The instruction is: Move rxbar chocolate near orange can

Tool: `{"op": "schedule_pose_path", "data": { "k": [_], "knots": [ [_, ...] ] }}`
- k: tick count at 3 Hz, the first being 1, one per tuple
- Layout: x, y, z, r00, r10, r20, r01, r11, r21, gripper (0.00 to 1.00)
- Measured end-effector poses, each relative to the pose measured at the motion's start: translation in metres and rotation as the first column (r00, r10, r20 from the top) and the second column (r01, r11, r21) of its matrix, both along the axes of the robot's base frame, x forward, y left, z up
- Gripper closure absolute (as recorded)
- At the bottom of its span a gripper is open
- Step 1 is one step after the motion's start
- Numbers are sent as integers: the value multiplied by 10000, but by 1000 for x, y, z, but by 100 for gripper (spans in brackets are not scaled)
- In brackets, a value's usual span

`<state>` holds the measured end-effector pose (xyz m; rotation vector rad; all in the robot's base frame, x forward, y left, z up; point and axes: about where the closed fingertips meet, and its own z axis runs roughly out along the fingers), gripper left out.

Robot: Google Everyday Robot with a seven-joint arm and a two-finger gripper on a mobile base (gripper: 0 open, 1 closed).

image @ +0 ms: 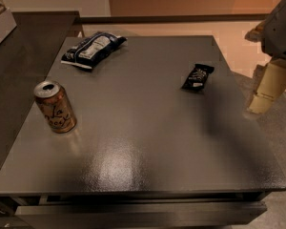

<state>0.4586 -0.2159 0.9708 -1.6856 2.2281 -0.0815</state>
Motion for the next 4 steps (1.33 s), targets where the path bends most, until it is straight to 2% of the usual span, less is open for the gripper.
{"op": "schedule_pose_path", "data": {
  "k": [1,2,4],
  "knots": [
    [32,-5,-14,9992,-390,11,389,9969,684,0],
    [68,-9,-36,9971,-766,-25,761,9859,1489,0],
    [134,-17,-93,9891,-1460,-178,1452,9494,2784,0]
  ]
}}
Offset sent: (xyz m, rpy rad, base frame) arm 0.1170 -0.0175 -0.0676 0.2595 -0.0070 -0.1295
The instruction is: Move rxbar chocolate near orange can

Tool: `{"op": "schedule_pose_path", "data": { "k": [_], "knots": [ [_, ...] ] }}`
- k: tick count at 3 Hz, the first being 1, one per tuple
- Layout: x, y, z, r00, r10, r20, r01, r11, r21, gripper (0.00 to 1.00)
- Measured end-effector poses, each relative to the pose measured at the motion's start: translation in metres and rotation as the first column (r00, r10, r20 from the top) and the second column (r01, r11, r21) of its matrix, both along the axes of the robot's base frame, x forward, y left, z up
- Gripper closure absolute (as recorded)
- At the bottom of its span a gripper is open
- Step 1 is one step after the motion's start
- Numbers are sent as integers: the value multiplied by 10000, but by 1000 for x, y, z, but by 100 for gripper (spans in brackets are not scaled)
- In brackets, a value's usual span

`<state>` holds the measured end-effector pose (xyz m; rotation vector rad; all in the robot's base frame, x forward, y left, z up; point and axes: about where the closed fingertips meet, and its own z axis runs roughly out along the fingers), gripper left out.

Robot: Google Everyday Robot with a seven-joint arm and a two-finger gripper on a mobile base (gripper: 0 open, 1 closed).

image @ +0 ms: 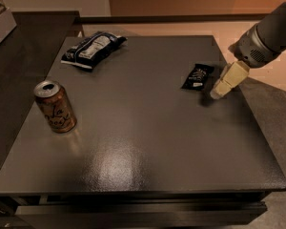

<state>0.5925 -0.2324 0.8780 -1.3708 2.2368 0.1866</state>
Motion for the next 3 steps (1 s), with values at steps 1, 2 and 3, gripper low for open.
{"op": "schedule_pose_path", "data": {
  "k": [1,2,3],
  "knots": [
    [23,4,-23,9999,-131,-71,136,9973,716,0],
    [35,12,-34,9997,-177,-171,198,9911,1319,0],
    [42,19,-35,9996,-161,-228,200,9828,1838,0]
  ]
}}
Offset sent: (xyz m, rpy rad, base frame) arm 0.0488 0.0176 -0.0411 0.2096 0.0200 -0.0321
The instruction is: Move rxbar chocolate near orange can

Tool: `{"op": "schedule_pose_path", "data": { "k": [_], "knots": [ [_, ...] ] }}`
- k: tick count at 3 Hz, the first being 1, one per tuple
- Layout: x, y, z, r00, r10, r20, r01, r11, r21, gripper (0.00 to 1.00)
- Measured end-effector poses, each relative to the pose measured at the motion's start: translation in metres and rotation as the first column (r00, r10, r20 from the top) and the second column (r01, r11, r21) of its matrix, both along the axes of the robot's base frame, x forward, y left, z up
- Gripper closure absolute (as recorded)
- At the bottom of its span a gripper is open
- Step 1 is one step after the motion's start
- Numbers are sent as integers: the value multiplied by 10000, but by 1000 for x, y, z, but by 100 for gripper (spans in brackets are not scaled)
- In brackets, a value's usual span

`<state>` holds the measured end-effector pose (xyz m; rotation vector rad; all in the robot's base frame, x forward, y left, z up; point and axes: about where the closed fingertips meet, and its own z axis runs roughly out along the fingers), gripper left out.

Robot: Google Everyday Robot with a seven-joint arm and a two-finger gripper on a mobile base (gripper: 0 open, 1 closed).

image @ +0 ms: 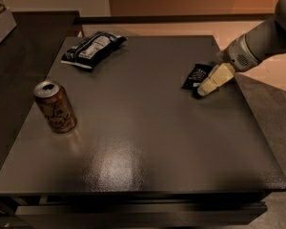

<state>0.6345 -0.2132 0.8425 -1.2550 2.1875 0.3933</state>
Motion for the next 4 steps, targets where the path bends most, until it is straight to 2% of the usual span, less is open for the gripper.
{"op": "schedule_pose_path", "data": {
  "k": [2,3,4],
  "knots": [
    [-1,14,-4,9998,143,105,-147,9993,355,0],
    [-4,18,-7,9997,201,126,-206,9990,386,4],
    [-6,21,-8,9995,283,105,-287,9987,426,22]
  ]
}}
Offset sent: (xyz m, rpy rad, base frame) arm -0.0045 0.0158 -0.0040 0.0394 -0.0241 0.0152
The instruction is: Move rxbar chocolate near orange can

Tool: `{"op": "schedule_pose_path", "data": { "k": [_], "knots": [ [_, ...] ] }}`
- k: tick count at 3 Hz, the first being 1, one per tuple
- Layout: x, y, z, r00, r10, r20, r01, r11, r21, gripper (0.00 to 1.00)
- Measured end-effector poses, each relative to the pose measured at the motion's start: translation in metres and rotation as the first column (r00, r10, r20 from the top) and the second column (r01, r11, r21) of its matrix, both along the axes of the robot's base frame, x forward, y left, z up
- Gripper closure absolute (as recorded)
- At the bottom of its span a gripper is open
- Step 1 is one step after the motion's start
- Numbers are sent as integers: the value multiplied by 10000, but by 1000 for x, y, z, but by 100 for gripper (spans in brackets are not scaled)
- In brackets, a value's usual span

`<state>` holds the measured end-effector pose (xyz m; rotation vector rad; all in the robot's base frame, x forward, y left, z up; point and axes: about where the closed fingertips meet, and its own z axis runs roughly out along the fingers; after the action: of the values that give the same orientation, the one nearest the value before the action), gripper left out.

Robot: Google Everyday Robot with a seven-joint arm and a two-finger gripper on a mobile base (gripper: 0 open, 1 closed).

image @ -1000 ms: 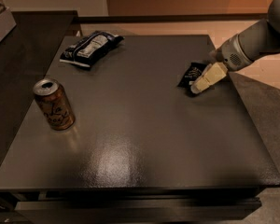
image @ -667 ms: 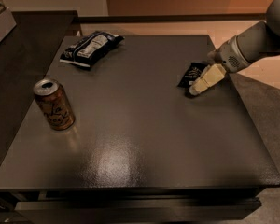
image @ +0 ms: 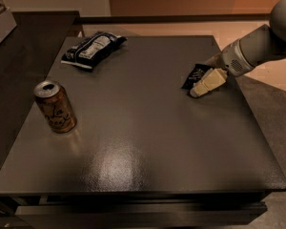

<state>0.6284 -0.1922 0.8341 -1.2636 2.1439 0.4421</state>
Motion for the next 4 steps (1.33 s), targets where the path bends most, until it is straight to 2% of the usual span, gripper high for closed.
{"op": "schedule_pose_path", "data": {
  "k": [2,3,4],
  "knots": [
    [-8,6,4,9999,100,76,-101,9997,206,68],
    [-18,17,13,9990,367,273,-377,9986,359,91],
    [-36,41,24,9938,1032,419,-1051,9933,470,100]
  ]
}}
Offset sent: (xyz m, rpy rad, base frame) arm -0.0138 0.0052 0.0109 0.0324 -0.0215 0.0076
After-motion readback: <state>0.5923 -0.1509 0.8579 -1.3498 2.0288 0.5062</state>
